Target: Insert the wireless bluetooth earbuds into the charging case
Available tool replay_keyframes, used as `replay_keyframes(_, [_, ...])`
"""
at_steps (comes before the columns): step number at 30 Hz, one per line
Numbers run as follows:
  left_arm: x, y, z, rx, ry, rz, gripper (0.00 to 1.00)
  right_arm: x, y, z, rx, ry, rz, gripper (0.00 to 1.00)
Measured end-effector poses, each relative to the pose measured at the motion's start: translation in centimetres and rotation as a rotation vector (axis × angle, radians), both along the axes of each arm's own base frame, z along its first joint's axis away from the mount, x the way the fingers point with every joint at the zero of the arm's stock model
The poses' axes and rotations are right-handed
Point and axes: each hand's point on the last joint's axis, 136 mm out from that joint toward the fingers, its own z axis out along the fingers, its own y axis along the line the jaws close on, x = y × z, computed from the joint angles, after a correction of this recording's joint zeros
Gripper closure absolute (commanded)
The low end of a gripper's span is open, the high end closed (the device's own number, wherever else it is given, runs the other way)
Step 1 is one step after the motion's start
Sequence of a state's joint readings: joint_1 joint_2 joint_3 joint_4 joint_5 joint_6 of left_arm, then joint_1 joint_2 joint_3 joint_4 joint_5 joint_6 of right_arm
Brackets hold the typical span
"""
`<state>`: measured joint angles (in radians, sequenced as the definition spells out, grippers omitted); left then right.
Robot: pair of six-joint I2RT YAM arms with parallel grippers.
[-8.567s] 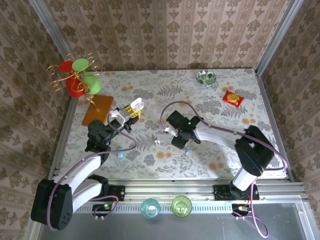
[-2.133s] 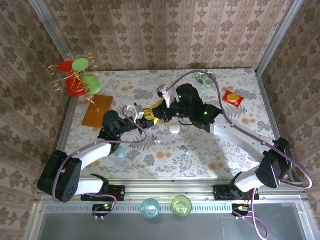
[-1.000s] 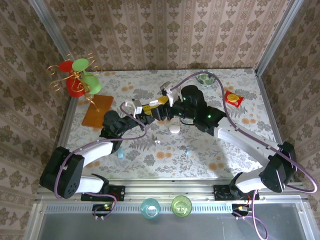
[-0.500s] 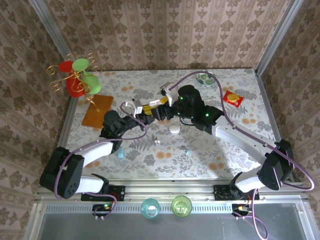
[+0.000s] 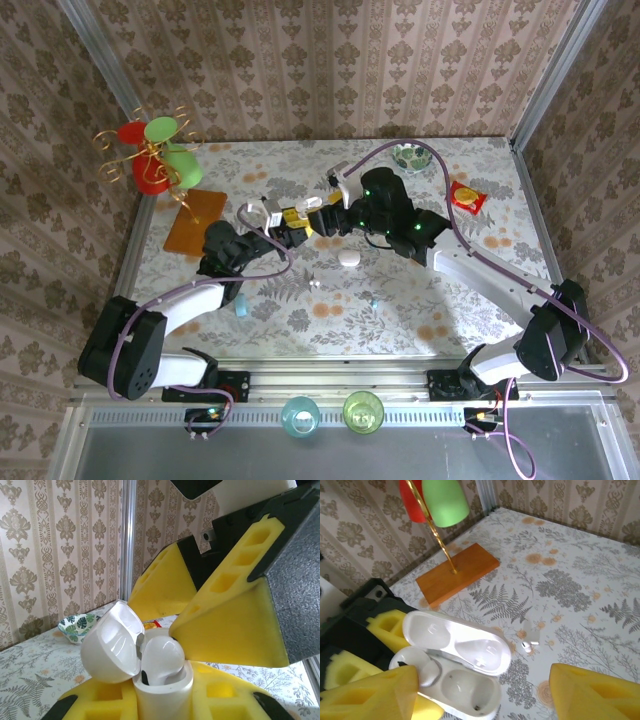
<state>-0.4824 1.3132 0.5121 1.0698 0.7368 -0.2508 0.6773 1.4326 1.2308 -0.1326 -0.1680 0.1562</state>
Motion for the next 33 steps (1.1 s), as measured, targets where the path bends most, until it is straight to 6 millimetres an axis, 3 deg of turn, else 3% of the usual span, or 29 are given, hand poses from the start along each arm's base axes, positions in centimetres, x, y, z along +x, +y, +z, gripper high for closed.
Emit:
replay_keyframes(7, [0.0,0.1,0.1,-0.001,-0.006,-0.003,1.0,-0.1,-0.2,0.2,0.001,0.0,-0.002,0.26])
replay_keyframes(11, [0.4,0.9,0.5,-0.008,-0.035,0.021,1.0,-1.0,-0.8,1.1,0.042,-0.02,0.016,0.12])
replay_keyframes(14, [1.3,2.4,0.2,-0.003,-0.047,0.08,1.0,-1.3,-2.1,2.2,0.107,-0.033,-0.005,0.0])
replay_keyframes(18, [1.5,3.6,0.3,0.01,-0.075,0.138,1.0,0.5,-5.1,2.0,0.18,0.002,-0.124,0.0])
replay_keyframes(21, [0.8,4.1,1.8,0.01,-0.135,0.16,1.0,2.6,-6.4,-0.1,0.181,0.077,-0.213,0.02])
replay_keyframes(23, [0.2,4.5,2.9,0.007,-0.178,0.174,1.0,4.0,-6.2,-2.3,0.155,0.146,-0.246,0.04])
replay_keyframes(28, [-1.2,5.2,4.8,0.006,-0.248,0.194,1.0,7.2,-3.2,-8.9,0.013,0.339,-0.255,0.06])
replay_keyframes(33, [-2.7,5.3,5.6,0.015,-0.276,0.186,1.0,9.7,1.5,-13.7,-0.138,0.457,-0.181,0.09])
